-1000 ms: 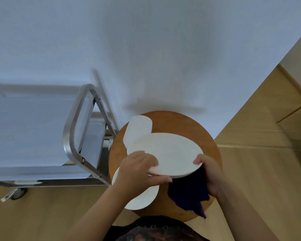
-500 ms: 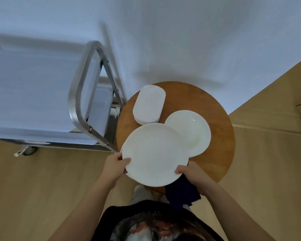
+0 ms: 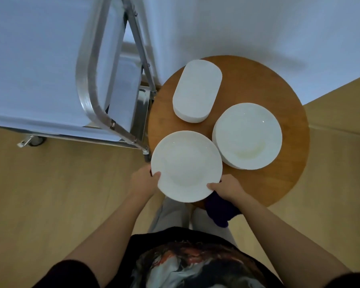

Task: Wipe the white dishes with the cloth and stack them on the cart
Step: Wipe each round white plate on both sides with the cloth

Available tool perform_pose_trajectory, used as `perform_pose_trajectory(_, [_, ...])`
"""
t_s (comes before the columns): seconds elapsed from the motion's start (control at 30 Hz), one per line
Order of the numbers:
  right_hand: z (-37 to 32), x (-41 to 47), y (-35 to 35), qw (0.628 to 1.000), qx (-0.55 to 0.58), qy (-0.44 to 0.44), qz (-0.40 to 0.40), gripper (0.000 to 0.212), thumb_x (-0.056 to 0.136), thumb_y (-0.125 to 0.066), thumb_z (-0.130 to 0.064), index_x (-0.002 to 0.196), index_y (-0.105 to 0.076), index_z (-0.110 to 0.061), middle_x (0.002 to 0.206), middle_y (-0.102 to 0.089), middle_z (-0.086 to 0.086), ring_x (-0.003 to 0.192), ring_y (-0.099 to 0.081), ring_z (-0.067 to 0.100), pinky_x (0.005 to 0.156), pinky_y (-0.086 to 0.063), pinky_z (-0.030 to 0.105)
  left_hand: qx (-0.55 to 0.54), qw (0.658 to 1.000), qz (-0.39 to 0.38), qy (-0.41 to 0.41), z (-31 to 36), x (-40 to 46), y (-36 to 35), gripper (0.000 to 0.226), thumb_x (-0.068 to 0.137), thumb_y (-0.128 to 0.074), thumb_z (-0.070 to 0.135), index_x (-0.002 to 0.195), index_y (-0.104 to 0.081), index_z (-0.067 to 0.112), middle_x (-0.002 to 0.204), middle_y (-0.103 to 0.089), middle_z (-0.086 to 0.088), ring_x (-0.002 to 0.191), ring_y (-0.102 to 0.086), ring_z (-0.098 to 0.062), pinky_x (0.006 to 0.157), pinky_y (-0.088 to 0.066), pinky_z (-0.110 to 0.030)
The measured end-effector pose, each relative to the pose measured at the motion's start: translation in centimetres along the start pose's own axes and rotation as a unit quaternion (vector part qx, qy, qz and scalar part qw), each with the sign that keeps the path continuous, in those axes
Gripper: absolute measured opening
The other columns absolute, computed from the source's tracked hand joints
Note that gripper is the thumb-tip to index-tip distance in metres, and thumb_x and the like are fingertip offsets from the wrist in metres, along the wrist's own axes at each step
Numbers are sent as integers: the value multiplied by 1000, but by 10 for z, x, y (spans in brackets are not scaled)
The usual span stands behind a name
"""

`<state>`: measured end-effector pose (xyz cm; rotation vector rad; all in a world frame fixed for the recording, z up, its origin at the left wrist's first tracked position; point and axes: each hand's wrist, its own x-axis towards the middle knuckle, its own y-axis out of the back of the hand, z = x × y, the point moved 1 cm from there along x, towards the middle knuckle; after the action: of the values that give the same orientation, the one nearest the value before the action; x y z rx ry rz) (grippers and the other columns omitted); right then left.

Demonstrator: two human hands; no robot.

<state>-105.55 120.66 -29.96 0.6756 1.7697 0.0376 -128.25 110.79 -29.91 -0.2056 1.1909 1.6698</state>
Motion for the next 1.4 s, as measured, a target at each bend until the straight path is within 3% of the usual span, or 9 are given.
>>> perform_pose_trajectory(0.23, [-7, 18, -7, 999, -31, -39, 12, 25, 87, -58, -32, 72, -50, -14, 71, -54, 0, 64, -51, 12, 48, -35, 21, 74, 993, -69, 66, -21, 17, -11, 45, 98, -40, 44, 134, -47, 20, 122, -61, -7, 107, -59, -27, 93, -49, -46])
perform_pose_trajectory(0.53, [-11, 19, -10, 989, -124, -57, 61, 35, 90, -51, -46, 95, -57, -11, 86, -59, 2, 79, -58, 20, 56, -42, 28, 163, 982, -83, 55, -8, 30, -16, 42, 99, -39, 42, 132, -47, 17, 120, -61, -8, 106, -59, -26, 90, -49, -40])
perform_pose_trajectory(0.6, [-12, 16, -3, 989, -125, -54, 49, 34, 90, -51, -47, 85, -54, -13, 76, -54, -1, 73, -55, 18, 51, -39, 25, 290, 951, -95, 54, 4, 33, -9, 37, 100, -38, 42, 120, -55, 16, 99, -62, -3, 86, -60, -17, 69, -47, -27])
perform_pose_trajectory(0.67, [-12, 12, 7, 991, -108, -49, 60, 34, 89, -53, -45, 74, -50, -15, 70, -52, -1, 67, -53, 16, 51, -38, 25, 363, 929, -64, 24, 29, 35, -5, 32, 99, -39, 37, 104, -60, 14, 76, -52, 2, 66, -51, -12, 53, -36, -23])
perform_pose_trajectory(0.8, [-5, -10, 38, 990, -13, -36, 133, 16, 86, -56, -34, 85, -53, -18, 78, -56, -2, 68, -52, 11, 52, -39, 23, 202, 976, -29, -78, 93, 37, -31, 31, 97, -45, 41, 79, -54, 17, 70, -54, 3, 61, -50, -9, 54, -37, -22])
perform_pose_trajectory(0.9, [1, -30, 68, 984, 72, 6, 164, 8, 84, -57, -30, 81, -56, -22, 80, -58, -5, 71, -55, 10, 53, -42, 24, 102, 990, -26, -91, 134, 41, -56, 23, 95, -51, 41, 83, -52, 22, 74, -56, 6, 69, -53, -9, 61, -38, -22])
perform_pose_trajectory(1.07, [3, -47, 111, 946, 224, 58, 226, 8, 85, -60, -28, 77, -59, -27, 81, -61, -9, 76, -56, 12, 60, -45, 26, 92, 992, -48, -68, 162, 50, -91, 27, 95, -52, 42, 95, -49, 15, 85, -53, 1, 80, -52, -16, 69, -39, -27])
perform_pose_trajectory(1.3, [1, -49, 143, 883, 351, 112, 289, 9, 88, -61, -28, 81, -56, -31, 81, -60, -15, 79, -58, 10, 55, -45, 17, 129, 991, -12, -28, 171, 63, -102, 24, 96, -52, 36, 88, -47, 14, 79, -51, -1, 74, -51, -15, 67, -40, -26])
perform_pose_trajectory(1.4, [-4, -46, 150, 859, 380, 158, 307, 8, 90, -59, -28, 88, -55, -34, 87, -59, -15, 84, -59, 10, 60, -50, 17, 79, 997, -7, -21, 171, 63, -103, 24, 97, -50, 29, 77, -44, 18, 72, -49, 0, 64, -47, -11, 59, -37, -21])
